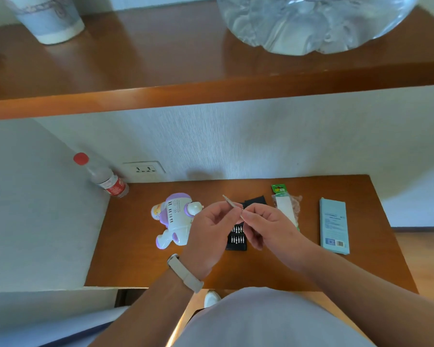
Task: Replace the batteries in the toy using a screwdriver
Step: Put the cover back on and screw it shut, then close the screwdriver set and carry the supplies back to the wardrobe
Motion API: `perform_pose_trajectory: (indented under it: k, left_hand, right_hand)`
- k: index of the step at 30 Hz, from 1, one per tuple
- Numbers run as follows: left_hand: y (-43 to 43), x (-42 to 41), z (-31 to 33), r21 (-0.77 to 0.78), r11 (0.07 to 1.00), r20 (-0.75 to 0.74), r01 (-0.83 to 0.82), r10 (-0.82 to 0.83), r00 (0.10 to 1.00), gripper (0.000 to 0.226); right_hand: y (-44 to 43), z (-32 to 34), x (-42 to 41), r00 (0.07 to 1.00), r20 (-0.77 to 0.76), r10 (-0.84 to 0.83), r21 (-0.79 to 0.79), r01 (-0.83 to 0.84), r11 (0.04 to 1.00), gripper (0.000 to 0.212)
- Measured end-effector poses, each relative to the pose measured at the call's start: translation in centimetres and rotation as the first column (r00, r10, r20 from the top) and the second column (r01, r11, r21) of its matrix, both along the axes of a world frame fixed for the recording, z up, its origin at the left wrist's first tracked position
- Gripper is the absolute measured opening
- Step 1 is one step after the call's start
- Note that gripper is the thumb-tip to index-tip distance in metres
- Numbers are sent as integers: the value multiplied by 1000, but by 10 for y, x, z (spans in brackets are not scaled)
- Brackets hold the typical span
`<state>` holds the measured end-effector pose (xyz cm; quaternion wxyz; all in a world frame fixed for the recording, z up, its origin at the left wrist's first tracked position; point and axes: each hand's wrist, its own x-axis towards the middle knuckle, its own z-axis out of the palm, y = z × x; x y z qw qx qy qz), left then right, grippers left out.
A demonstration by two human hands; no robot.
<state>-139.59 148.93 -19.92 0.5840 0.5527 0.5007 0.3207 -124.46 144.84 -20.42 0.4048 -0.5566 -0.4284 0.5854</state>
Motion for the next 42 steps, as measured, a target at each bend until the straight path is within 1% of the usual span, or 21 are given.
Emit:
perform_pose_trajectory:
  k: [2, 4, 7, 9, 12, 14, 17, 19, 23, 27, 32, 35, 36, 38, 42]
  left_hand:
    - [-1, 2, 0, 5, 1000, -20, 6, -6, 1000, 14]
    - [0, 4, 0, -4, 1000, -21, 11, -11, 1000, 13]
    - [1, 4, 3, -42, 999, -12, 34, -35, 999, 13]
    - [0, 5, 2, -28, 996, -55, 85, -86, 995, 13]
    - [-3, 6, -1, -4, 988, -128, 156, -155, 980, 11]
    - [-4, 5, -6, 2, 983, -165, 182, -180, 970, 12]
    - [-5, 2, -12, 2, 982, -199, 191, -187, 962, 11]
    - [-4, -1, -16, 11, 981, -223, 191, -184, 957, 10]
    - [-3, -10, -25, -12, 980, -207, 198, -196, 959, 9]
    - [-1, -19, -33, -23, 973, -223, 229, -228, 948, 9]
    - [2, -26, -43, -24, 969, -269, 244, -241, 932, 13]
    - [2, -28, -53, -19, 965, -300, 262, -255, 919, 12]
    - [0, -29, -57, -26, 966, -306, 257, -253, 918, 10]
    - [-1, -30, -66, -50, 972, -314, 228, -232, 921, 11]
    - [7, -28, -86, -118, 990, -327, 72, -107, 939, 18]
  right_hand:
    - [-1, -1, 5, 992, 122, 28, 11, -30, 999, 29]
    - [-1, -3, 12, 977, 213, 12, 24, -17, 1000, 28]
    - [1, -6, 22, 962, 267, -65, 33, 58, 998, 21]
    - [4, -4, 26, 967, 242, -76, 31, 70, 997, 14]
    - [9, -1, 27, 993, 109, -52, 28, 49, 998, 11]
    - [11, 0, 26, 997, 52, -52, 20, 51, 998, 10]
    - [12, -3, 23, 999, 9, -44, -12, 44, 999, 9]
    - [10, -6, 21, 998, -51, -47, -47, 44, 998, 9]
    - [9, -10, 16, 986, -154, -62, -108, 46, 993, 11]
    - [11, -11, 11, 969, -219, -112, -144, 82, 986, 10]
    - [13, -19, 6, 959, -235, -157, -165, 120, 979, 11]
    - [17, -28, 6, 911, -311, -271, -216, 210, 953, 10]
    - [18, -32, 7, 901, -307, -307, -234, 241, 942, 10]
    - [20, -42, 11, 911, -233, -341, -257, 280, 925, 10]
    - [19, -69, 14, 937, -68, -344, -308, 308, 900, 10]
